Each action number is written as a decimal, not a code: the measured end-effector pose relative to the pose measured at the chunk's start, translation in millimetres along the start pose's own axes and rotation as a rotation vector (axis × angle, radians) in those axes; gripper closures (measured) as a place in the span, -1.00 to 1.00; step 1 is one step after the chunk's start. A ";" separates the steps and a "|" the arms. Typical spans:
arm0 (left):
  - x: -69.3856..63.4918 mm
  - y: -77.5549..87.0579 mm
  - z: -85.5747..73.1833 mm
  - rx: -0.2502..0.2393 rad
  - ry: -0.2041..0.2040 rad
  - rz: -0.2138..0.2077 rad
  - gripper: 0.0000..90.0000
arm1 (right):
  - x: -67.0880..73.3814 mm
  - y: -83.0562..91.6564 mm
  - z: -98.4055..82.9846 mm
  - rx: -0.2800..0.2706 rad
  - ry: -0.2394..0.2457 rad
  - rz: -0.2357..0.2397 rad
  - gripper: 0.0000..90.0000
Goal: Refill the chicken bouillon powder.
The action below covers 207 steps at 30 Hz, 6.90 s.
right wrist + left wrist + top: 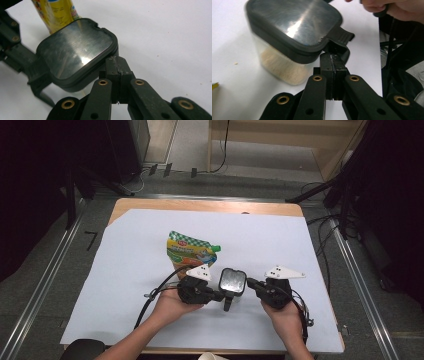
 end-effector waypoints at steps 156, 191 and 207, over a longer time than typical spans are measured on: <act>8.7 14.2 23.1 -0.037 -0.011 -0.003 -0.07 | -52.9 25.5 -34.9 0.121 -0.111 -0.128 1.00; 14.6 -12.5 25.8 -0.058 -0.011 0.063 -0.51 | -46.1 -25.6 -29.2 0.191 -0.017 -0.114 1.00; 11.4 -19.1 26.7 -0.075 -0.029 0.110 -0.61 | -45.4 -24.1 -27.7 0.179 -0.015 -0.100 1.00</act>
Point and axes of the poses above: each handheld gripper's, and its own axes: y roughly backward along the jaws, z roughly out of its top, x roughly to its left, the point moved 8 cm from there along -y, roughly forward along the jaws, and after that the axes turned 14 degrees about y, right-handed, at the moved point
